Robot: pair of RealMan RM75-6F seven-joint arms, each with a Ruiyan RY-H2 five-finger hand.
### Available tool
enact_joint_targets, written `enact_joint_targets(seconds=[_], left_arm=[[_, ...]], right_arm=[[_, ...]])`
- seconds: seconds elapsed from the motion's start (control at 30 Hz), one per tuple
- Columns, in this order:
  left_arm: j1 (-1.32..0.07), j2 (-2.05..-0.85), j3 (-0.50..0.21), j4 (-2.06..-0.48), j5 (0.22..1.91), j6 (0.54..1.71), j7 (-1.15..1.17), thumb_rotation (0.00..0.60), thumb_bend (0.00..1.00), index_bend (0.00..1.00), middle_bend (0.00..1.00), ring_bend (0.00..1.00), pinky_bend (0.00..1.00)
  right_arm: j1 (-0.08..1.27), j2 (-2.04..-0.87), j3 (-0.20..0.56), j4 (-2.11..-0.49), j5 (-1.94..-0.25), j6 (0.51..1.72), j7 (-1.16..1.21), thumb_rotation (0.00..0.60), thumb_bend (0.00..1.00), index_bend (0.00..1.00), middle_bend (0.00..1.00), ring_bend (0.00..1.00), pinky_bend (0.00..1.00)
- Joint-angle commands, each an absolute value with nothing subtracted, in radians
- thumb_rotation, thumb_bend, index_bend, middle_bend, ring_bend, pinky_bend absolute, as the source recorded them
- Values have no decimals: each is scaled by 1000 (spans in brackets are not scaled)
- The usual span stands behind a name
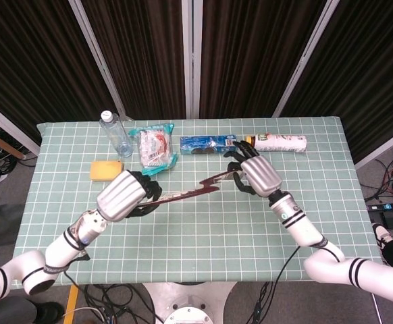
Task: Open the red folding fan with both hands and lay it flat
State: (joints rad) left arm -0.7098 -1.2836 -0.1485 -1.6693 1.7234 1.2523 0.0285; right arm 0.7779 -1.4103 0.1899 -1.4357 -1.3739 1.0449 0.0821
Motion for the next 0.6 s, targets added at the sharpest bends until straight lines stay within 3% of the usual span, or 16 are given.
enact_joint_targets(seconds=[0.03, 0.33, 0.6], left_arm=[[-698, -1348, -129, -1600, 1769, 1291, 140, 600, 349, 632, 660, 657, 752], [-674, -1488, -102, -1449, 1832, 1325, 449, 600, 350, 626, 644, 648, 750], [-663, -1550, -91, -1412, 1810, 1291, 598, 600, 349, 601, 624, 633, 723]], right_arm=[[719, -1440, 168, -1375, -1427, 1163, -19, 600, 622, 587, 229, 0, 0], [616, -1579, 134, -1161, -1504, 1396, -180, 600, 619, 576, 226, 0, 0], [570, -1696, 130, -996, -1515, 1472, -184, 600, 618, 530, 204, 0, 0]])
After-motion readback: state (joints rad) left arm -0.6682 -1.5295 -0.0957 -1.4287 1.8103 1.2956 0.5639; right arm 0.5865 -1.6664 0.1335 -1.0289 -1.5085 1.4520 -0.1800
